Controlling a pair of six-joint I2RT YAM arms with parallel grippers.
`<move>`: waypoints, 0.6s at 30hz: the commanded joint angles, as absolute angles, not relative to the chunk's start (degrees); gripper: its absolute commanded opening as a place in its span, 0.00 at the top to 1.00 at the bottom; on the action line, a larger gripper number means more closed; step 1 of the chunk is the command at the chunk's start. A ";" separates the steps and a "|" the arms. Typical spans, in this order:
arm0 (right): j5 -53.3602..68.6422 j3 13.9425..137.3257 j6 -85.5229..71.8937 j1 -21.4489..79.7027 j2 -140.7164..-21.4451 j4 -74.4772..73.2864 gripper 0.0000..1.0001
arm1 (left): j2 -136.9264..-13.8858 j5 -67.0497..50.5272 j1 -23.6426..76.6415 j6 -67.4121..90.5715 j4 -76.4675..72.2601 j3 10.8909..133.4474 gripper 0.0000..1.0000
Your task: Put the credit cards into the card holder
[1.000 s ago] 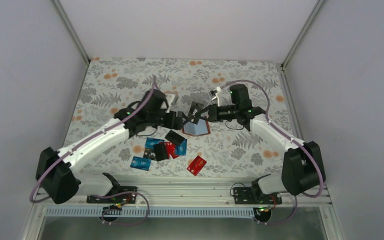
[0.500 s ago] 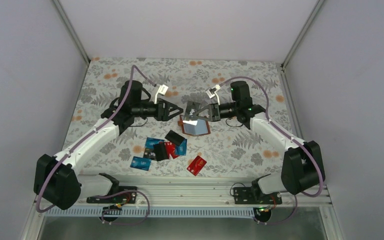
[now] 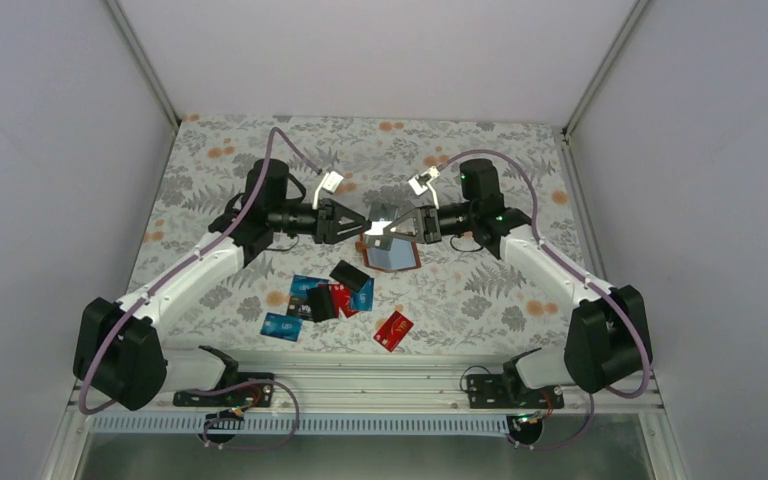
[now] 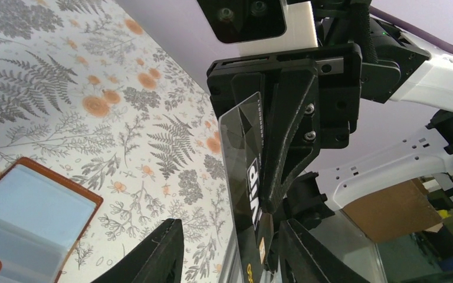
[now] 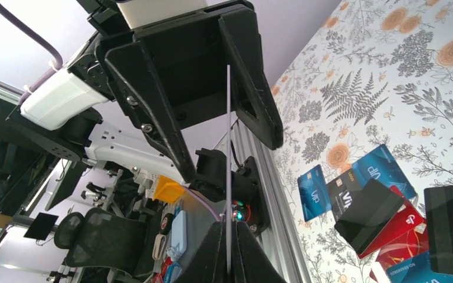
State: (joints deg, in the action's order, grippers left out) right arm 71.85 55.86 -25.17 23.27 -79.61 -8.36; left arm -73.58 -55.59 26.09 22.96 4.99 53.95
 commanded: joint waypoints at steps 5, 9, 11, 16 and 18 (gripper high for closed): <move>73.13 58.59 -23.47 25.11 -78.70 -7.99 0.96 | -74.67 -59.31 26.16 23.51 1.13 53.65 0.66; 72.97 58.96 -23.18 25.56 -78.81 -8.38 0.96 | -75.06 -59.29 26.90 24.35 0.25 53.48 0.83; 72.78 59.12 -22.91 25.74 -78.92 -8.64 0.96 | -74.99 -59.17 27.19 24.71 -0.10 53.11 0.95; 68.02 60.63 -20.65 25.63 -78.61 -12.76 0.82 | -74.36 -54.84 27.30 26.21 0.72 52.31 0.97; 60.12 61.51 -19.66 25.22 -78.52 -16.45 0.69 | -74.48 -51.70 27.30 27.24 1.68 51.98 0.98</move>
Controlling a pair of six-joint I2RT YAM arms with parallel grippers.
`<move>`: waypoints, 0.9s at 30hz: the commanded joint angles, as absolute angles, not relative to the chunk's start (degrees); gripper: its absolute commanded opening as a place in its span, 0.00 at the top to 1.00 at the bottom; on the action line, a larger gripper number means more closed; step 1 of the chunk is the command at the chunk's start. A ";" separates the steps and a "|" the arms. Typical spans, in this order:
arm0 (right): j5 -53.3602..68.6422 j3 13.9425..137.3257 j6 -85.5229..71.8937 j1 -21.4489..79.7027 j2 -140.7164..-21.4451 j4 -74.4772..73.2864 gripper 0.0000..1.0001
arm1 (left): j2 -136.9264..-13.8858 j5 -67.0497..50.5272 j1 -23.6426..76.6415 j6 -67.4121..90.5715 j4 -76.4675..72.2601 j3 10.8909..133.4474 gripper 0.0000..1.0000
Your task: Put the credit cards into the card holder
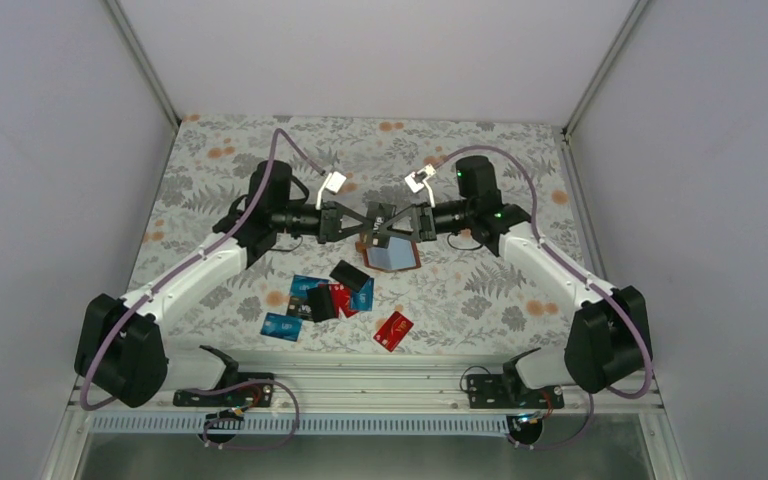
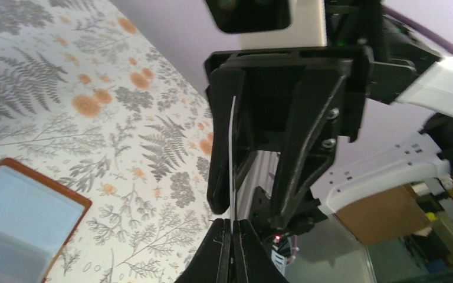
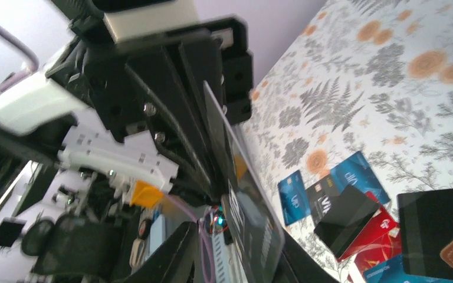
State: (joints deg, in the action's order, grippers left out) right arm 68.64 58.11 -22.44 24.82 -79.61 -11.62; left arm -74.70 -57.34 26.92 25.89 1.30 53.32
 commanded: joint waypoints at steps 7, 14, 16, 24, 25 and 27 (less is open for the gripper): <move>44.74 54.43 -27.34 17.04 -79.07 -17.03 0.59 | -77.47 -41.52 29.94 30.92 2.77 49.68 0.98; 40.56 50.81 -29.44 14.57 -82.24 -16.99 0.61 | -85.36 -34.03 33.66 35.87 4.98 53.71 0.98; 39.53 50.82 -29.42 14.52 -83.14 -17.05 0.61 | -88.46 -32.26 34.08 37.85 5.70 55.42 0.98; 40.05 51.44 -29.18 14.49 -87.27 -14.80 0.61 | -97.72 -30.17 35.76 40.71 7.42 61.65 0.98; 40.65 51.58 -29.14 14.54 -87.97 -14.24 0.62 | -98.39 -29.68 35.84 40.77 7.87 62.19 0.98; 42.53 52.22 -28.94 14.63 -89.79 -13.42 0.63 | -99.70 -28.80 35.78 40.70 8.80 62.94 0.98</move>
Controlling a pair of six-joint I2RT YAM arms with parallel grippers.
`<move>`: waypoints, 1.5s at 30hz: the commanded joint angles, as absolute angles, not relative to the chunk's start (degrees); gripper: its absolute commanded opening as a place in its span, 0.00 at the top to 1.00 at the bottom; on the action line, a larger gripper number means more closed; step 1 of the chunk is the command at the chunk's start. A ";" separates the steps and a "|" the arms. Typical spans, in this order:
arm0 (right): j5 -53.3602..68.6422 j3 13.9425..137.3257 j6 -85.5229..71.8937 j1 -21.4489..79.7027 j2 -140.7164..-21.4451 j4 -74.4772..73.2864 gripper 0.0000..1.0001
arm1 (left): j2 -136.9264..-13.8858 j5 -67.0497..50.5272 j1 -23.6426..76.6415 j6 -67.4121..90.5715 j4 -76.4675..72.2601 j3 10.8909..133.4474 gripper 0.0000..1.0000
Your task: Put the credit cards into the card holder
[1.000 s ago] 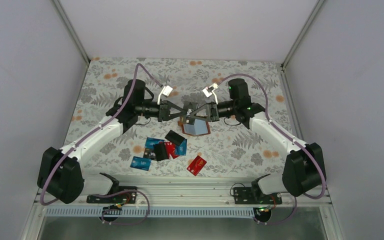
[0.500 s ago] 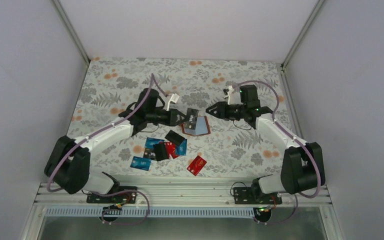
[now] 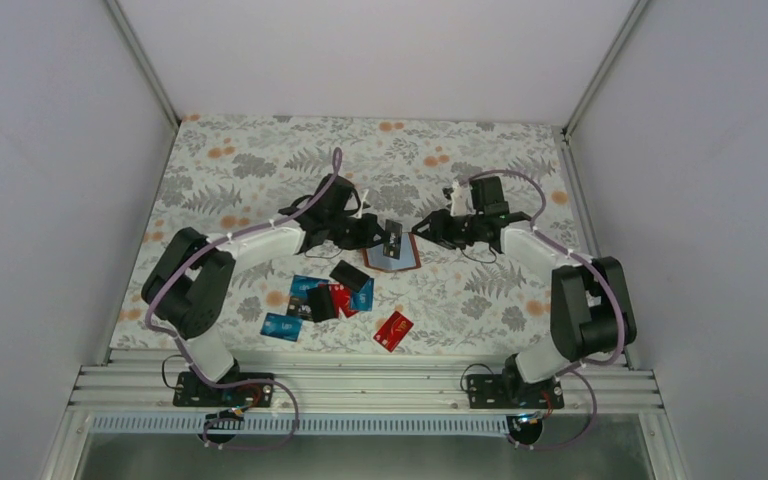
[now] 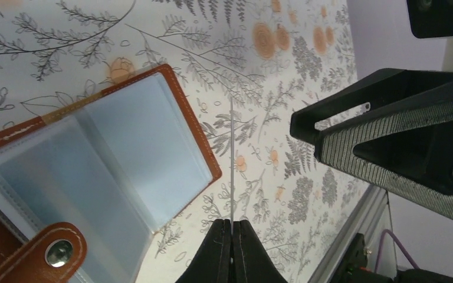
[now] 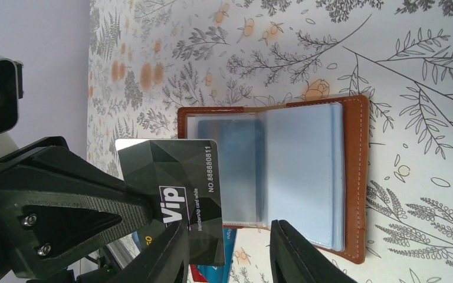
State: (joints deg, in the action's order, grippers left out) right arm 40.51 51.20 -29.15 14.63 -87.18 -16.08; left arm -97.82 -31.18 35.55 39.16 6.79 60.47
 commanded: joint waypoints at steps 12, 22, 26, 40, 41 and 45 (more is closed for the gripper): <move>45.90 56.49 -27.42 16.47 -101.21 -11.43 0.69 | -102.11 -26.41 35.60 40.71 9.32 61.56 0.98; 44.32 57.12 -25.80 16.63 -106.95 -10.96 0.72 | -103.35 -27.02 34.77 41.13 7.22 59.15 0.98; 43.00 56.14 -25.66 16.61 -108.16 -10.98 0.73 | -103.45 -27.05 34.49 40.89 6.95 58.09 0.98; 41.45 52.56 -26.10 16.62 -108.62 -9.86 0.76 | -104.35 -27.21 33.60 41.78 7.44 56.13 0.98; 41.45 52.49 -26.10 16.67 -108.56 -9.86 0.76 | -104.25 -27.32 33.53 42.12 7.63 56.08 0.98; 41.23 52.23 -26.05 16.64 -108.43 -9.85 0.76 | -103.61 -27.01 33.28 42.86 8.96 56.13 0.98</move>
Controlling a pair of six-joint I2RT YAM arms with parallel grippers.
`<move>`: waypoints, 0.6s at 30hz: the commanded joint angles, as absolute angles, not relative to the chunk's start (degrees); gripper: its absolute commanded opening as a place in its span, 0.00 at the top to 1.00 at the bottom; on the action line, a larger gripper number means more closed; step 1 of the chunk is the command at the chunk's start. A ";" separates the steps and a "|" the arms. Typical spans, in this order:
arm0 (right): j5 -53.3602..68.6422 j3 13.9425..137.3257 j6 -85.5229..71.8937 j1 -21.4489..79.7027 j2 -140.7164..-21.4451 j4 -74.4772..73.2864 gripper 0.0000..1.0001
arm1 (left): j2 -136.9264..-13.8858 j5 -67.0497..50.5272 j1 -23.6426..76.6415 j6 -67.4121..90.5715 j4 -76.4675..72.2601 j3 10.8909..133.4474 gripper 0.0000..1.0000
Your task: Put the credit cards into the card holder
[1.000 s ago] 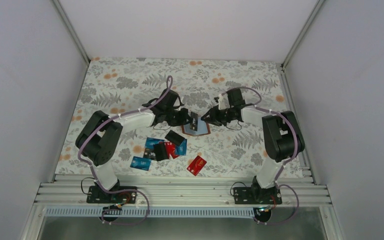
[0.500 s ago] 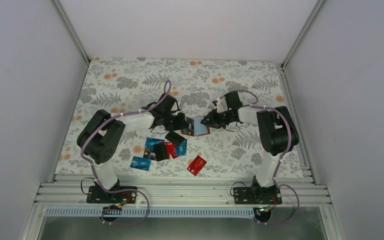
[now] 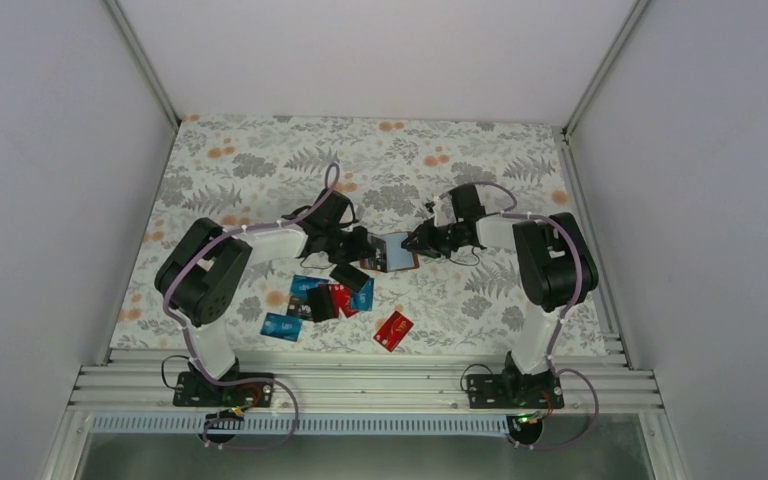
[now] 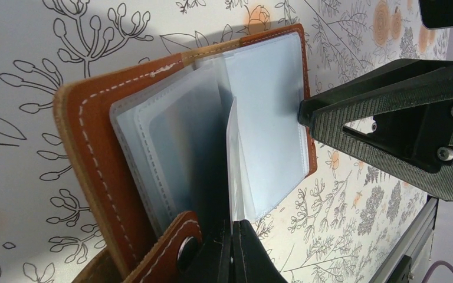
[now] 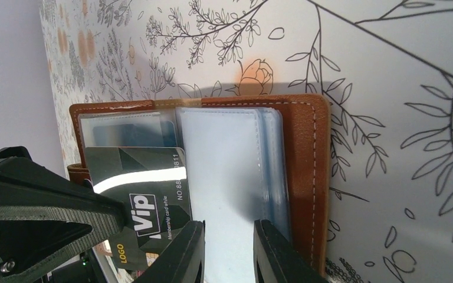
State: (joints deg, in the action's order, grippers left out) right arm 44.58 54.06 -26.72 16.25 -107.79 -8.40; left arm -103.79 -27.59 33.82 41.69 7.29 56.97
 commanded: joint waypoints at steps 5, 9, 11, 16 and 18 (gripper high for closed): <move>41.22 51.90 -26.03 16.62 -108.54 -9.75 0.76 | -103.40 -27.58 33.05 43.27 9.68 56.15 0.97; 41.31 51.77 -26.02 16.64 -108.38 -9.76 0.76 | -103.53 -27.44 32.84 43.41 9.88 55.69 0.98; 41.39 51.64 -26.02 16.66 -108.32 -9.78 0.76 | -103.67 -28.04 32.83 43.55 9.21 55.46 0.98; 41.47 51.50 -25.93 16.69 -108.32 -9.76 0.77 | -104.88 -30.57 32.79 43.51 6.81 55.44 0.98; 41.56 51.44 -25.93 16.66 -108.13 -9.77 0.77 | -105.48 -31.20 32.78 43.74 6.17 55.46 0.98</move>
